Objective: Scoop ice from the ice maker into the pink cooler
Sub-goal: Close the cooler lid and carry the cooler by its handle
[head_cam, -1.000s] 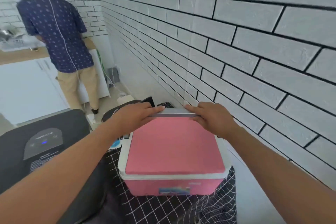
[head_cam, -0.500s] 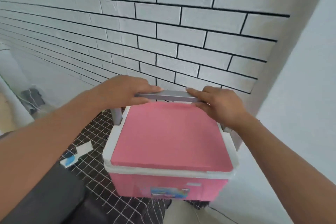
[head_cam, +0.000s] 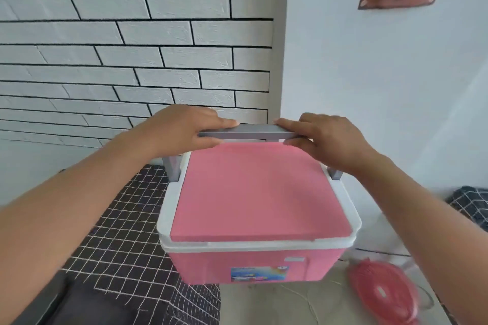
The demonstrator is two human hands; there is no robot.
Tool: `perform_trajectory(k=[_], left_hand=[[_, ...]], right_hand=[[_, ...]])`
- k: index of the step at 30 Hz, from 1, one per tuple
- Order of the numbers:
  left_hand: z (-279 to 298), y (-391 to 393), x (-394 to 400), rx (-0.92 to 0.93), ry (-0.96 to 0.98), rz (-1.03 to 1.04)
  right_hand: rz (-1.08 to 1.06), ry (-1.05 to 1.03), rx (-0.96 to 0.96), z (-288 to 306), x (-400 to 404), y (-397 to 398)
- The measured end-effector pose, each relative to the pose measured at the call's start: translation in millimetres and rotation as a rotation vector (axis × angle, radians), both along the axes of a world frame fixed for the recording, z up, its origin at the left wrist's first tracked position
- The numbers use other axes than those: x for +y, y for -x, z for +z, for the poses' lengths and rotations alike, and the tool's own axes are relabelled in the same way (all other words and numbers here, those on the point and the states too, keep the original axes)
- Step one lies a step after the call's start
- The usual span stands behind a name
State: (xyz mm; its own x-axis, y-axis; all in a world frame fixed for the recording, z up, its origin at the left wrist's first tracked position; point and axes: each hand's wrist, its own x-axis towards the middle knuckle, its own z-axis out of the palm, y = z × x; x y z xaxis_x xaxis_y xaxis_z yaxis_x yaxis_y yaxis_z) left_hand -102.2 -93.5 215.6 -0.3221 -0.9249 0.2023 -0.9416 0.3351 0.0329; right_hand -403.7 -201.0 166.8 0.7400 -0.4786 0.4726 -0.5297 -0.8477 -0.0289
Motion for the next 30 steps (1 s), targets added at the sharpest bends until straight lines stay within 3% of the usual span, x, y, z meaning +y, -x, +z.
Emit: perform_trajectory(k=[13, 24, 30], left_hand=[[-11, 174, -110, 0.051, -0.04, -0.386], [9, 344, -208, 0.102, 0.08, -0.814], [9, 452, -244, 0.176, -0.023, -0.995]], right_hand=[[-0.381, -0.083, 0.038, 6, 7, 197], [-0.803, -0.046, 0.019, 40, 27, 333], [-1.035, -0.054, -0.036, 36, 47, 408]])
